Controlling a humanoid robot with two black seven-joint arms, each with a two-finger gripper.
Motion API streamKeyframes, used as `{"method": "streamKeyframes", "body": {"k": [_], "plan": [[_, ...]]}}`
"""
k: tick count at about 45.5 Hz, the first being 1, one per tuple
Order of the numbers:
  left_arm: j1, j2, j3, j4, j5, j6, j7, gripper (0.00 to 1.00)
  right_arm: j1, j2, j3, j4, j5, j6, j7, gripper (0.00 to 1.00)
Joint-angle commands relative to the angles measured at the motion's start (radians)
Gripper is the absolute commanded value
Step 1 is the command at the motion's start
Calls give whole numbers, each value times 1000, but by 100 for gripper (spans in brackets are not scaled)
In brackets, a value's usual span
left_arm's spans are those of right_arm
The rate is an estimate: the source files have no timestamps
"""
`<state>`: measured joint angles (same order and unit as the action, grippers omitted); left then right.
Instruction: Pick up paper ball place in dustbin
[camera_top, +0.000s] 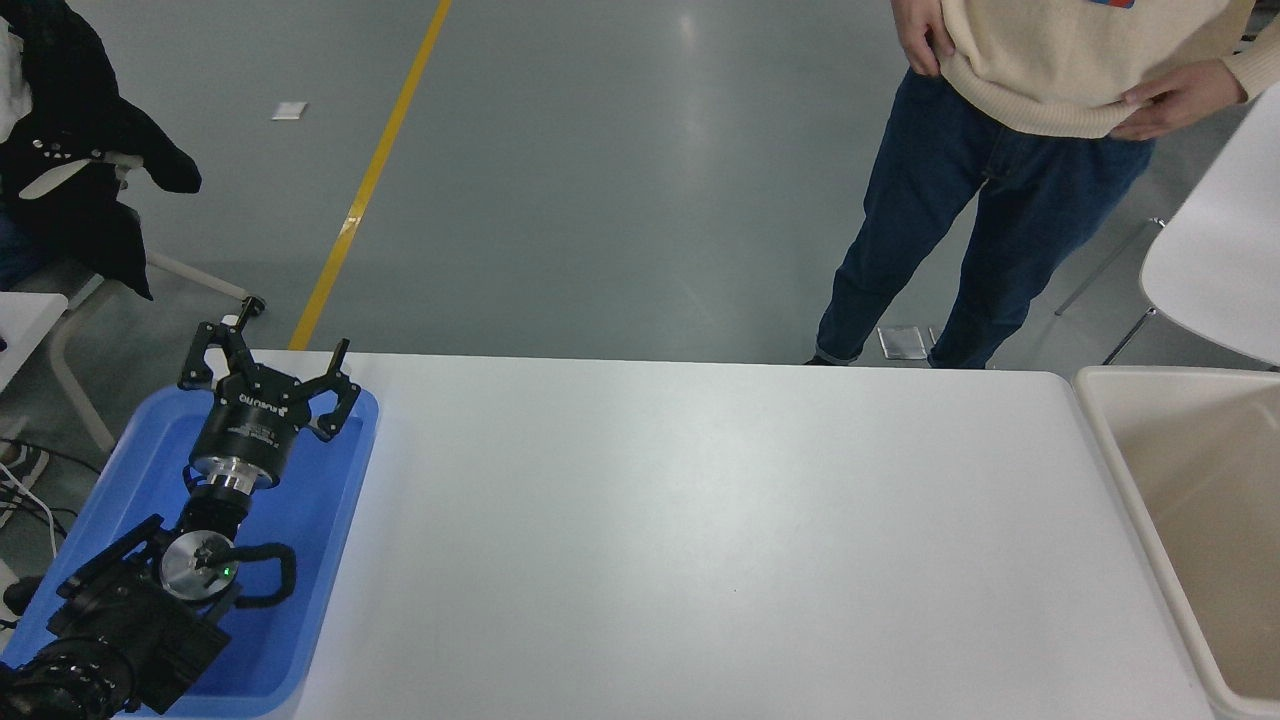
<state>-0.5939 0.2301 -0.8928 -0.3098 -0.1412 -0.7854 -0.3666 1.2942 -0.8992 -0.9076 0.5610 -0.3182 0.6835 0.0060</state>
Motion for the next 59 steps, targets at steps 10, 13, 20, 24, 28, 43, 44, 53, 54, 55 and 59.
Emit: {"method": "streamKeyframes", "body": {"k": [10,13,20,24,28,43,44,53,54,55,59], "plan": [[-1,0,0,0,0,0,0,100,-455,230,259,-421,2,-257,0,0],[0,0,0,0,0,0,0,100,-493,269,262,-452,2,-315,0,0],[-1,0,0,0,0,0,0,100,-579,339,262,-497,10,-462,0,0],[0,0,0,0,-1,0,0,100,-592,355,263,-495,16,-512,0,0],[0,0,0,0,0,0,0,100,-592,364,272,-495,16,-522,0,0],[-1,0,0,0,-1,0,0,100,-593,375,300,-489,16,-568,0,0],[-1,0,0,0,-1,0,0,100,-593,375,300,-489,16,-568,-1,0],[-1,0,0,0,0,0,0,100,-590,373,306,-486,16,-643,0,78],[-1,0,0,0,0,0,0,100,-590,373,311,-484,16,-651,0,82],[0,0,0,0,0,0,0,100,-590,373,315,-483,16,-657,0,84],[0,0,0,0,-1,0,0,100,-587,372,325,-480,16,-660,0,100]]}}
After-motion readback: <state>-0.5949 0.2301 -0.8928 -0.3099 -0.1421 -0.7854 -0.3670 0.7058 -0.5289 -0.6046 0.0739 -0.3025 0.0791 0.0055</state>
